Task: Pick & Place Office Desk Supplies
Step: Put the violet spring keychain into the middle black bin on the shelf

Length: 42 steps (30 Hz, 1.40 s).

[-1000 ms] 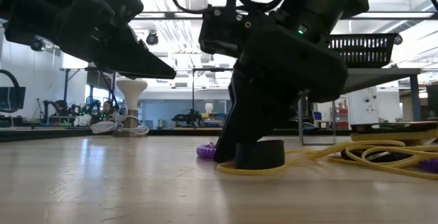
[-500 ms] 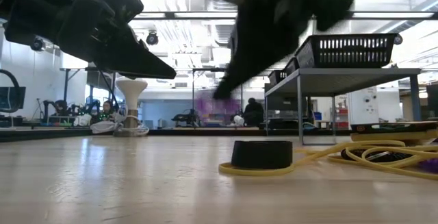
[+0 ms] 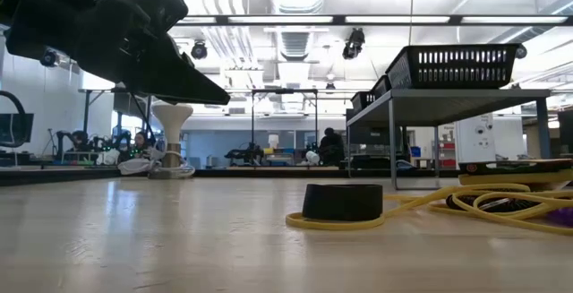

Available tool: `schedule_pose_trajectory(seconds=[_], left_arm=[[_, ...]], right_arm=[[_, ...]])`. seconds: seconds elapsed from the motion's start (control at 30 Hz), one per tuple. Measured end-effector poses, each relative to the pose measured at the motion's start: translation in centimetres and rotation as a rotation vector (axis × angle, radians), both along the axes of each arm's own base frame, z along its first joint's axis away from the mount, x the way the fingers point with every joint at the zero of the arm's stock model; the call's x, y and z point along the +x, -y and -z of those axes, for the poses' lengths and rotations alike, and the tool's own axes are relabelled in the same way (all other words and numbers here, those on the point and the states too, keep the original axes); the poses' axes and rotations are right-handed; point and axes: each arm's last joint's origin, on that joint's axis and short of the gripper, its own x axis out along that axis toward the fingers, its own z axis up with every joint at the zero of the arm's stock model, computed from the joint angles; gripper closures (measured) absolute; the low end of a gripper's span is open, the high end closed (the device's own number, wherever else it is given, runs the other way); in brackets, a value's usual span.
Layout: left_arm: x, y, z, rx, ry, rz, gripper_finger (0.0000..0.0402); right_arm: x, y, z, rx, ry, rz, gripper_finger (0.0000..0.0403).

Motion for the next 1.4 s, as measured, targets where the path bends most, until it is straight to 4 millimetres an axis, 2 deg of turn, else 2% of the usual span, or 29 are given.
schedule_pose_trajectory(seconds=[0.13, 0.23, 0.43, 0.67, 0.83, 1.2, 1.4], left_arm=[[0.0, 0.0, 0.0, 0.000, 0.000, 0.000, 0.0287], [0.0, 0.0, 0.0, 0.002, 0.001, -0.005, 0.0287], [0.0, 0.0, 0.0, 0.003, 0.001, -0.006, 0.0287], [0.0, 0.0, 0.0, 0.003, 0.001, -0.006, 0.0287], [0.0, 0.0, 0.0, 0.003, 0.001, -0.007, 0.0287], [0.0, 0.0, 0.0, 0.003, 0.002, -0.007, 0.0287], [0.0, 0.0, 0.0, 0.008, 0.003, -0.017, 0.0287]], right_arm=[[-2.7, 4.6, -2.4, 0.016, -0.028, 0.168, 0.0369], [-4.6, 8.5, -2.9, 0.057, -0.096, 0.332, 0.0369], [-7.9, 15.1, -2.5, 0.171, -0.269, 0.587, 0.0369], [-9.6, 20.4, -1.4, 0.316, -0.350, 0.705, 0.0369], [-10.3, 22.2, -0.2, 0.376, -0.390, 0.723, 0.0369], [-11.1, 22.7, 2.2, 0.357, -0.480, 0.776, 0.0366], [-11.0, 22.7, 2.1, 0.350, -0.472, 0.770, 0.0322]])
